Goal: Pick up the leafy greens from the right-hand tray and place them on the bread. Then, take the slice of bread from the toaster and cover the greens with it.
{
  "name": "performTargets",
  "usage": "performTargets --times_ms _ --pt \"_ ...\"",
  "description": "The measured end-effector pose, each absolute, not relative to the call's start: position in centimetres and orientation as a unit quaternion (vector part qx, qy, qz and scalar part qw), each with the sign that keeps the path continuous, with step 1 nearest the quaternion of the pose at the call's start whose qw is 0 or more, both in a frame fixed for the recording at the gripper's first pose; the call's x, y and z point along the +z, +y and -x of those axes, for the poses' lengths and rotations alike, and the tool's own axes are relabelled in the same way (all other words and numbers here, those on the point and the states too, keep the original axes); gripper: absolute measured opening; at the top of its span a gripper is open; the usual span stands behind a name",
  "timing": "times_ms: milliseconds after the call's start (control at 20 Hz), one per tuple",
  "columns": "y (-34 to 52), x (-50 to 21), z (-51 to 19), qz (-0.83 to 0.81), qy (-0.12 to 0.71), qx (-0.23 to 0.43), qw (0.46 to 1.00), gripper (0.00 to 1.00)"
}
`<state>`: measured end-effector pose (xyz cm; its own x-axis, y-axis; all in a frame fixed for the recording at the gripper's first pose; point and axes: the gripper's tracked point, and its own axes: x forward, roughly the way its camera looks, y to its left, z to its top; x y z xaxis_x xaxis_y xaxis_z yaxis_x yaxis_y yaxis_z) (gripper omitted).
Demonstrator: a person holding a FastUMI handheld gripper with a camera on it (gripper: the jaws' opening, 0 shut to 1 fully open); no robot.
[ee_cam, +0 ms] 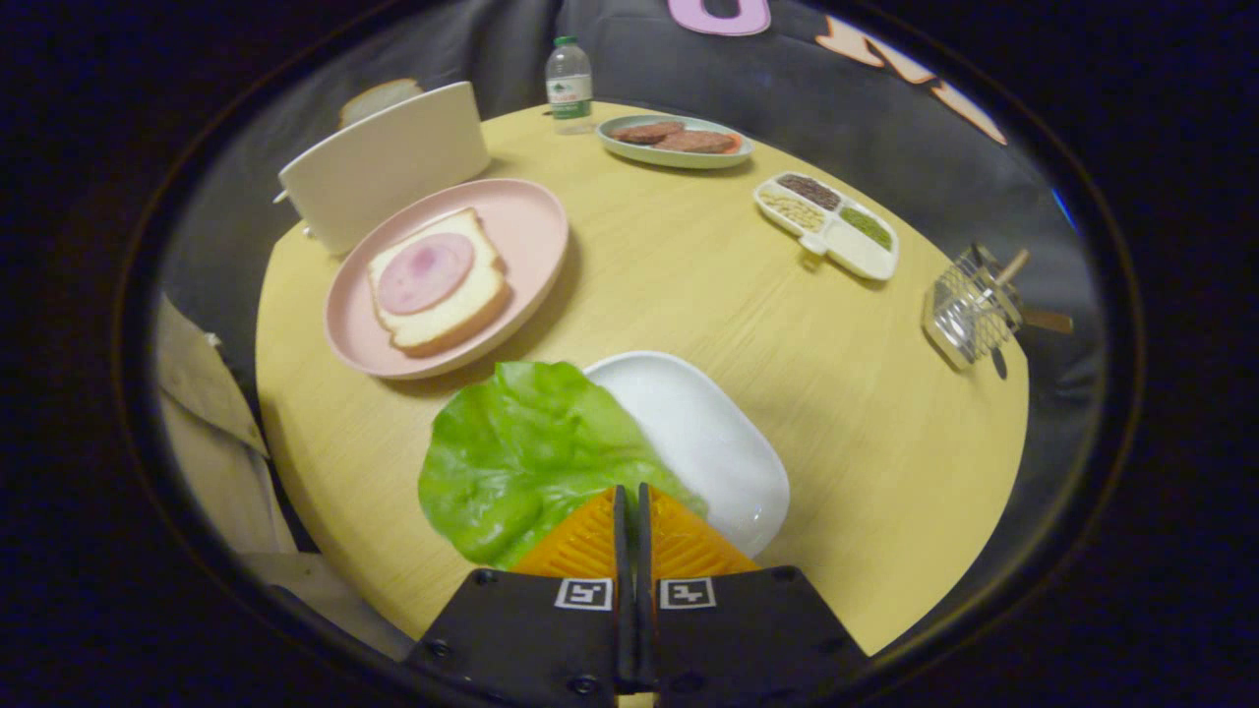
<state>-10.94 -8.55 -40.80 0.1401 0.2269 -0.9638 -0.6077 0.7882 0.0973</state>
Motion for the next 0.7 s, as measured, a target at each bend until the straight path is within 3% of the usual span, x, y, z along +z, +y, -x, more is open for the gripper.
performTargets --times_ms 300,700 --pt "-8.6 -40.3 11.5 0.175 0.605 0.276 0.726 0.04" --pt "-6.9 -38.2 11.7 0.258 0.579 0.347 0.691 0.67"
